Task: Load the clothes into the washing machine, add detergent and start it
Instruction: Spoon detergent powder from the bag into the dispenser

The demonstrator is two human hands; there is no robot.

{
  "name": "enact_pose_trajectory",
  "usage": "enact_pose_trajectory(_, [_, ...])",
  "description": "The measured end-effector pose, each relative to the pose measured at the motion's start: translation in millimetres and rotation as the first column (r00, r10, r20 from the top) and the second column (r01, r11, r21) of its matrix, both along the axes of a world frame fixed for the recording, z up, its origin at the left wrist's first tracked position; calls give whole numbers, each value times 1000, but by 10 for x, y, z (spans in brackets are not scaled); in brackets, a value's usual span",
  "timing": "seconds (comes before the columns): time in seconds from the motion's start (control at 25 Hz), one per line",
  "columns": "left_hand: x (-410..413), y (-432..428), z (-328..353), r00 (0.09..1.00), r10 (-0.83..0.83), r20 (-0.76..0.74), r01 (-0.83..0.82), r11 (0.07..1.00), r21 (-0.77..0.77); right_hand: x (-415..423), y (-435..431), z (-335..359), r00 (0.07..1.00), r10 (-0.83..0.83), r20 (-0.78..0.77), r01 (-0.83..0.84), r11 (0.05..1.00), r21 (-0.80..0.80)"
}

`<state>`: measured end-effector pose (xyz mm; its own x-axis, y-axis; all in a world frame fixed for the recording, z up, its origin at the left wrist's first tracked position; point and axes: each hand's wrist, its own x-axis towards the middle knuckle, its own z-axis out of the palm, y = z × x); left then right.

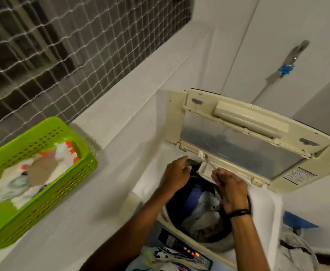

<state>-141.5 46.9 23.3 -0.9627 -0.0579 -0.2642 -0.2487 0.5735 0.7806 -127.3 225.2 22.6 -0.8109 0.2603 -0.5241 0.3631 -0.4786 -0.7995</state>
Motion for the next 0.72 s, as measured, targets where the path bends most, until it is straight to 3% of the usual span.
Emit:
enact_pose_trajectory(0.04, [82, -121, 214, 999, 36, -21, -35, 998, 46, -2, -80, 171, 999, 23, -43, -25, 999, -47])
enact_pose_trajectory(0.16, [403, -521, 854, 975, 163, -150, -145, 982, 122, -33, -347, 656, 920, 304, -247, -246, 939, 241])
enact_pose_trajectory(0.2, [550, -691, 1035, 954, 213, -210, -189, 973, 129, -26, -459, 777, 876, 400, -270, -349, 912, 218])
enact_pose_trajectory(0.28, [875, -987, 1378, 876, 312, -369, -294, 950, 107, -73, -781, 1004, 856, 437, -276, -461, 887, -28])
enact_pose_trajectory(0.36, [1199, -1262, 1668, 754, 394, -526, -441, 896, 38, -54, -1158, 1322, 817, 520, -250, -551, 832, -70])
enact_pose_trajectory(0.44, [1492, -1539, 1881, 613, 467, -637, -627, 778, -33, -21, -1552, 1608, 689, 683, -244, -687, 722, 80])
enact_pose_trajectory(0.52, [1725, -1861, 1978, 541, 518, -662, -764, 632, -130, 44, -1933, 1813, 522, 809, -270, -761, 585, 282])
enact_pose_trajectory(0.6, [1852, -2205, 1942, 592, 510, -624, -781, 556, -285, 70, -2321, 1912, 432, 881, -194, -734, 469, 491])
enact_pose_trajectory(0.72, [1892, -2627, 1778, 690, 545, -477, -724, 531, -441, 58, -2863, 1940, 340, 937, -78, -634, 289, 717])
